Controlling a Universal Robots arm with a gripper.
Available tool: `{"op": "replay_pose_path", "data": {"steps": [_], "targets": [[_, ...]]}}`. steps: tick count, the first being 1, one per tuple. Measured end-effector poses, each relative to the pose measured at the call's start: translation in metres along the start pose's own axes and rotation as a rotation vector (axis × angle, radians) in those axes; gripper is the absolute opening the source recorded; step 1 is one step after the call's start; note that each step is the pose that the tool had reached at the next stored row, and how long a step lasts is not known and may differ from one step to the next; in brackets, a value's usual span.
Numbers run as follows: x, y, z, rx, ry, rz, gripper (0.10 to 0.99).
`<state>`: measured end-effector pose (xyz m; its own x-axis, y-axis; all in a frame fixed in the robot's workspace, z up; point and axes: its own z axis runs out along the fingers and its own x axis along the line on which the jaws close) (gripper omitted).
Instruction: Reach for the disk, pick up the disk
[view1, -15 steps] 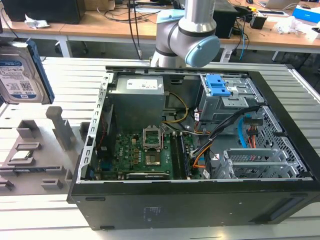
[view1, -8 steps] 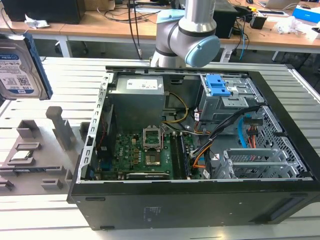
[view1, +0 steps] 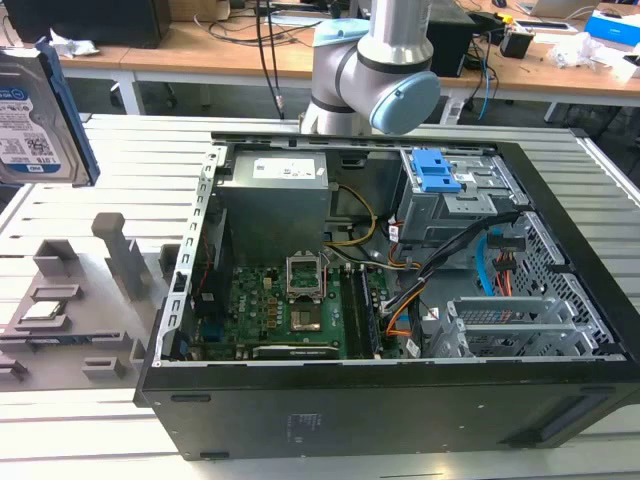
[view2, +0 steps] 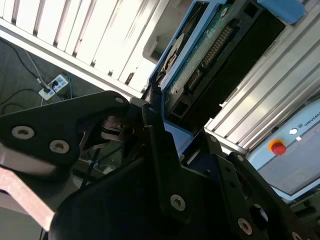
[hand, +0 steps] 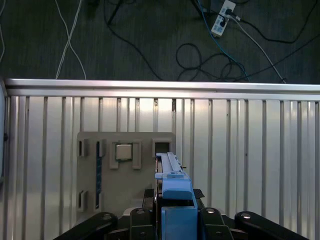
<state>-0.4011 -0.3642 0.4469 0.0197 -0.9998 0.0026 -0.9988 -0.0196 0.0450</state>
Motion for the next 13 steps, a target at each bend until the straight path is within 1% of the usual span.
{"op": "replay_pose_path", "data": {"steps": [4, 6, 11, 13], "targets": [[0.0000, 0.0003, -0.0072, 0.000, 0.0000, 0.000, 0.369], [0.0000, 0.0006, -0.0124, 0.000, 0.0000, 0.000, 0.369], [0.0000, 0.0008, -0.0195, 0.000, 0.0001, 0.000, 0.369], [-0.0001, 0.0011, -0.0242, 0.000, 0.0000, 0.000, 0.369]]}}
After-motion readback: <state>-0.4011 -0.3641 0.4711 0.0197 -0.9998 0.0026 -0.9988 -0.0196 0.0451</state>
